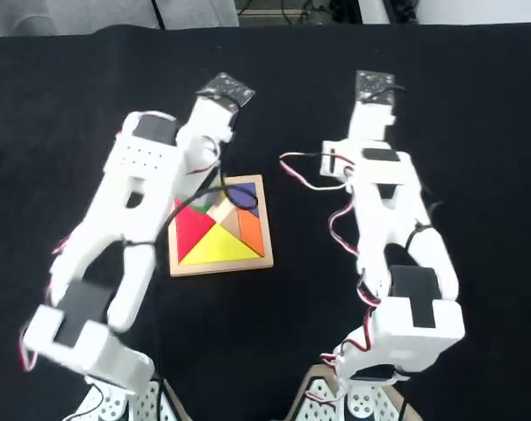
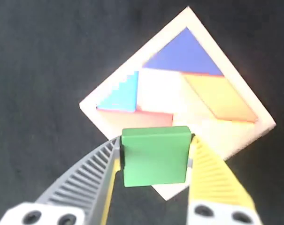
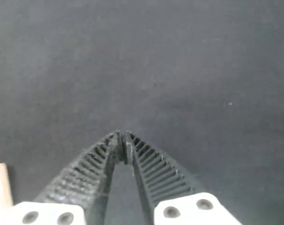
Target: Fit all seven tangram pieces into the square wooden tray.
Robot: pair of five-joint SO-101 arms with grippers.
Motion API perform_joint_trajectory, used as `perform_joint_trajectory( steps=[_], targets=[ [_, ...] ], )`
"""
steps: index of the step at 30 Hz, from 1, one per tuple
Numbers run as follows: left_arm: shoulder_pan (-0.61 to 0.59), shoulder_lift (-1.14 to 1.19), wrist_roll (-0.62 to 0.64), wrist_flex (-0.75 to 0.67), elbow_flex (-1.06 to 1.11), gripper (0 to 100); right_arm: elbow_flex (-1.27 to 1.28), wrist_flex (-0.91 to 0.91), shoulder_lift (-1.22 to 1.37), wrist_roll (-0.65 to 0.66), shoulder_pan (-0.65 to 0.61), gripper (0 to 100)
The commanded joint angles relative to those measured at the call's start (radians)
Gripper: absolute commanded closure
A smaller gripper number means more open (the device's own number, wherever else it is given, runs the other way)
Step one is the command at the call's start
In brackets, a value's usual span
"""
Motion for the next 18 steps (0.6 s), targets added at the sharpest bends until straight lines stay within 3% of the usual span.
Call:
perform_joint_trajectory(
  steps=[1,10,18],
  targets=[
    [-0.004,0.180,-0.028,0.015,-0.223,82,-0.039,-0.046,-0.004,-0.012,0.021,98.4],
    [0.012,0.471,-0.028,0.052,-0.473,82,-0.054,-0.077,0.045,-0.012,0.018,98.4],
    [0.021,0.542,-0.028,0.052,-0.498,82,-0.054,-0.080,0.042,-0.012,0.017,98.4]
  ],
)
